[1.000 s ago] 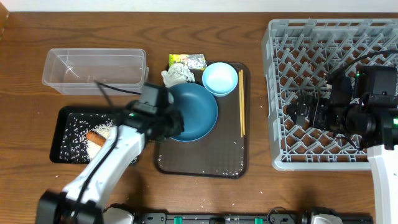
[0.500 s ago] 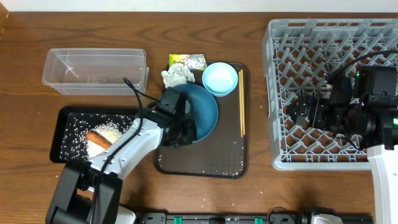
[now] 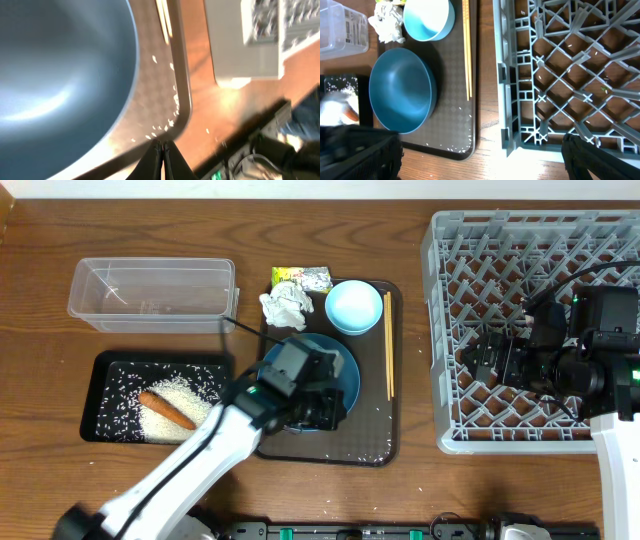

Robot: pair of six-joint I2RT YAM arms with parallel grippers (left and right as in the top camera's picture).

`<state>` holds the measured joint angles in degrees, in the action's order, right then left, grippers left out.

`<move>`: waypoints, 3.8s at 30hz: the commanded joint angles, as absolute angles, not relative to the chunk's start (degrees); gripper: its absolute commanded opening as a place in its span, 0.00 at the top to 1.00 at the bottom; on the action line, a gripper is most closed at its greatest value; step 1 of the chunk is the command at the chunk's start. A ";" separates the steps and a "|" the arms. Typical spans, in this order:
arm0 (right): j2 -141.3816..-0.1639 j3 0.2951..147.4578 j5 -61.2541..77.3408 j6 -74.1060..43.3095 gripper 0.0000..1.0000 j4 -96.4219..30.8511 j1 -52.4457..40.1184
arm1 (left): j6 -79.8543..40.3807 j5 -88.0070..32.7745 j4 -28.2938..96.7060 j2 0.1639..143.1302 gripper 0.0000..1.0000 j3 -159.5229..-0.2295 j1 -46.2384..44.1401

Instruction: Sort waste into correct bins and load items into the dishwasher rack

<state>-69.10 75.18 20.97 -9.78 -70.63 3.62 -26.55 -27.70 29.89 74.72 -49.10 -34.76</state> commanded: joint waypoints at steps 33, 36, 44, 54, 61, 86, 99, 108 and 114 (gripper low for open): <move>-69.01 74.94 20.99 -8.93 0.01 -70.52 3.36 | -37.04 3.03 58.46 55.46 0.07 -48.75 24.36; -69.01 74.94 20.99 -8.93 0.01 -70.52 3.36 | -37.19 3.05 58.43 55.46 0.06 -48.75 25.50; -69.01 74.94 21.67 -16.10 0.01 -69.19 3.36 | -37.19 3.05 58.46 55.46 0.06 -48.75 25.47; -69.12 74.91 42.81 -19.59 0.01 -60.82 -1.63 | -37.19 3.05 58.46 55.46 0.05 -48.75 25.47; -72.73 74.91 22.94 -19.64 0.01 -51.11 -24.47 | -37.19 3.05 58.46 55.46 0.05 -48.75 25.47; -110.78 77.14 -4.10 -8.10 0.07 -36.53 -58.85 | -37.19 3.05 58.46 55.46 0.03 -48.75 25.47; -115.20 77.14 -4.16 -13.58 0.50 -34.68 -60.53 | -37.19 3.05 58.46 55.46 0.02 -48.75 25.47; -114.72 85.54 -2.39 -15.40 0.85 -42.09 -60.51 | -37.19 3.05 58.46 55.46 0.02 -48.75 25.47; -114.65 97.76 -0.99 -15.42 0.99 -52.66 -60.51 | -37.19 3.05 58.43 55.46 0.02 -48.75 25.47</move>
<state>-114.91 92.95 -1.89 -14.90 -50.85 -60.34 -36.27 1.93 58.28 55.51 -49.08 25.08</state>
